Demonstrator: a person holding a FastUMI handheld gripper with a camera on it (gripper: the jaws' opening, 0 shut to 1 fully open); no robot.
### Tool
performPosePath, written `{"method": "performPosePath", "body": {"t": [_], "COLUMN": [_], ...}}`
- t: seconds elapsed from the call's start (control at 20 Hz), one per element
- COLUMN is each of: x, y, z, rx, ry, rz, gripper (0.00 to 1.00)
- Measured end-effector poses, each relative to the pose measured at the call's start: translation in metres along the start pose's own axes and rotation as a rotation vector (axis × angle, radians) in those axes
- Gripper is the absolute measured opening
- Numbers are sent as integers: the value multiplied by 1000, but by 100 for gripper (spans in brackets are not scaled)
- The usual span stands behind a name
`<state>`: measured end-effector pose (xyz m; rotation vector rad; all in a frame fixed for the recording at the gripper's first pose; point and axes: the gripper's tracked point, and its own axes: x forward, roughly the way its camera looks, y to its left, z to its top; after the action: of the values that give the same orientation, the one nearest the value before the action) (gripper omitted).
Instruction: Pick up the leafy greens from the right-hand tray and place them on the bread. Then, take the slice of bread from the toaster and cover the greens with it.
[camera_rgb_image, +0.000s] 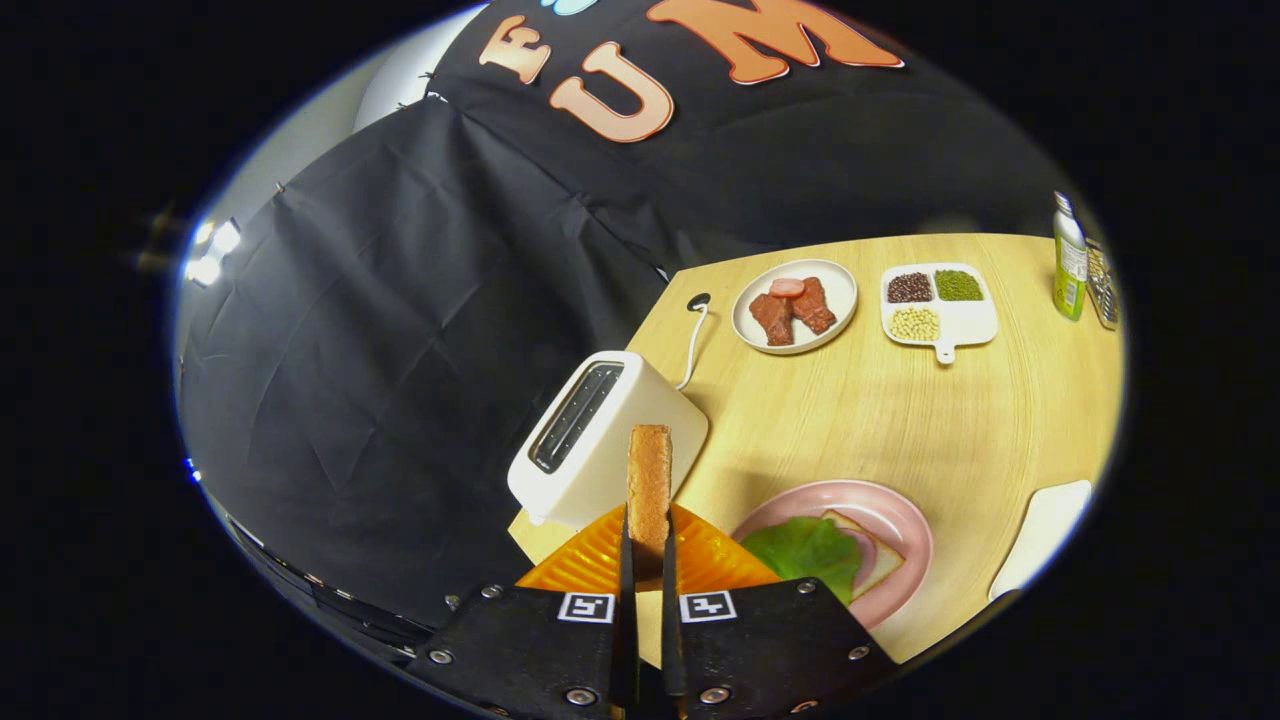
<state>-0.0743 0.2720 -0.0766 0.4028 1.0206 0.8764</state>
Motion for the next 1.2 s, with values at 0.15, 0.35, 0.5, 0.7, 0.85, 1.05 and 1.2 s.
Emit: {"method": "performPosePath", "body": {"t": [0.15, 0.35, 0.5, 0.7, 0.85, 1.05, 1.2], "x": [-2, 3, 6, 11, 11, 10, 12], "y": [-11, -28, -42, -59, -71, -86, -101], "z": [-10, -27, -40, -54, -63, -72, -78], "rx": [16, 48, 74, 111, 133, 153, 124], "ry": [12, 35, 57, 76, 92, 98, 103], "rz": [-7, -10, -15, -18, -33, -46, -103], "gripper": [9, 10, 10, 10, 9, 9, 10]}}
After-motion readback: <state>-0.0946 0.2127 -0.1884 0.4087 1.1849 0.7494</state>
